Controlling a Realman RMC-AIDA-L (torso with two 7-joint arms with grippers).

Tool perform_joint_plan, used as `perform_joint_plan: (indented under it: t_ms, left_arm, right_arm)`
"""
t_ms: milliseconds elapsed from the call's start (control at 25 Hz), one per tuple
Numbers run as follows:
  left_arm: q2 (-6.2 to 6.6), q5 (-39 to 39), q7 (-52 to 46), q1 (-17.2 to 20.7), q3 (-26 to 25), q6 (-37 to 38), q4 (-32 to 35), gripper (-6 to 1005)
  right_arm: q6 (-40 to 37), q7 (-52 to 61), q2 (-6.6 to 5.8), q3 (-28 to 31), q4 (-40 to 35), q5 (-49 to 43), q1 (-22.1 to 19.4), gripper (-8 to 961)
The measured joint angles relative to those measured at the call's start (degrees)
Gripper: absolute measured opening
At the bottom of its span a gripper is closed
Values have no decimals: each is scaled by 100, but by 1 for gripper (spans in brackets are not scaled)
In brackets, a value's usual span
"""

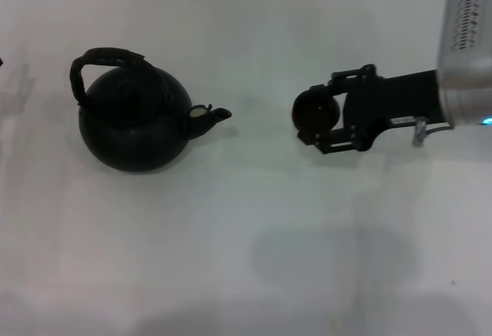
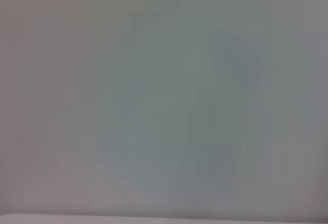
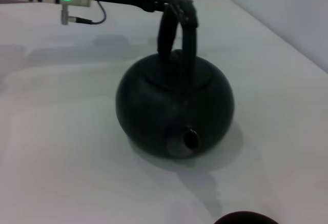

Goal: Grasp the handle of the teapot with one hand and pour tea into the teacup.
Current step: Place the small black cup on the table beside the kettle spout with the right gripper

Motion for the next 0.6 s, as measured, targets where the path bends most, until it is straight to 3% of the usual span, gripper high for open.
perform_joint_plan:
  t_ms: [600]
  left_arm:
    - [0,0,0,-41,0,5,-61,861]
  right_arm:
    - [-929,-35,13,-1126,911,430,635,761]
